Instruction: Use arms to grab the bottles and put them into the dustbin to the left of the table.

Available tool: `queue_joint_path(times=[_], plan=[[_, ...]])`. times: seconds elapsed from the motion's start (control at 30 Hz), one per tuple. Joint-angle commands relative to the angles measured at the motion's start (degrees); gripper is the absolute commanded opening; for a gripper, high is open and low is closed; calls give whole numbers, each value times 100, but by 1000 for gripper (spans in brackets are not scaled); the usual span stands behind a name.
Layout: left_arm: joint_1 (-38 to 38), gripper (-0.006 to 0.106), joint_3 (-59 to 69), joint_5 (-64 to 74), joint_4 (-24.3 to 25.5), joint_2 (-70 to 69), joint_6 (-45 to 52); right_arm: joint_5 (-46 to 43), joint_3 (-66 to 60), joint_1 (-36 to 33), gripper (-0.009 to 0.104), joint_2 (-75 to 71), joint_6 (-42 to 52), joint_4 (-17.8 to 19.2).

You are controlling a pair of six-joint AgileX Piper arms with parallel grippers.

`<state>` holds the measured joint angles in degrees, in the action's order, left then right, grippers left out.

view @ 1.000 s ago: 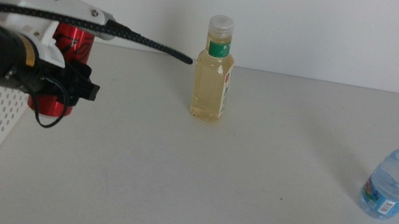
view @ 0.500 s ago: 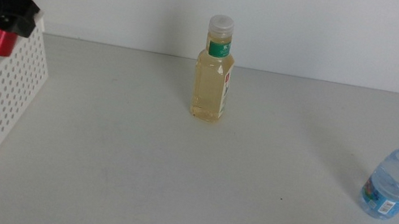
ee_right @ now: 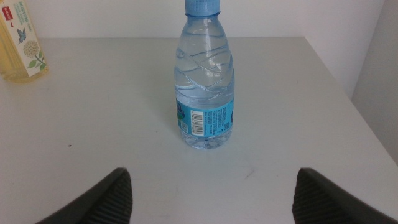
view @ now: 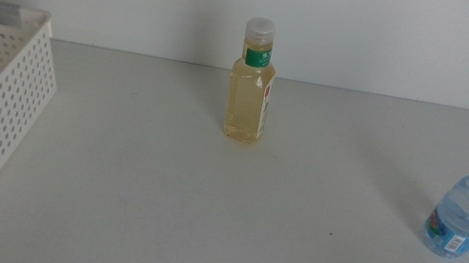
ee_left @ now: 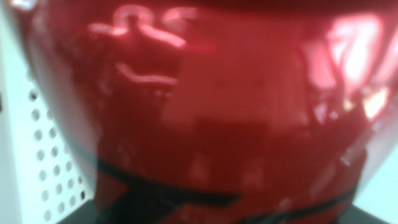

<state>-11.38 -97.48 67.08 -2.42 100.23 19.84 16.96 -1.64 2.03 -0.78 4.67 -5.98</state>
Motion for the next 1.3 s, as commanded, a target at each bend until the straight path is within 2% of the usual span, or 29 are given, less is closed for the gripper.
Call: queue_joint_path(times=[0.0, 0.23, 0.97, 1.13, 1.27], plan=[[-206, -2, -258, -165, -29, -180, -9, -446, 52, 32, 66, -124, 85, 76], [-606, -2, -258, 63, -274, 190, 1, -446, 52, 32, 66, -124, 85, 76], [-600, 0, -264, 100, -257, 1634, 212, -446, 52, 32, 66, -124, 85, 76], [-600, 12, -264, 80, -234, 1681, 239, -446, 52, 32, 66, -124, 85, 76], [-600, 34, -264, 73, -154, 1681, 239, -446, 52, 32, 66, -124, 85, 76]])
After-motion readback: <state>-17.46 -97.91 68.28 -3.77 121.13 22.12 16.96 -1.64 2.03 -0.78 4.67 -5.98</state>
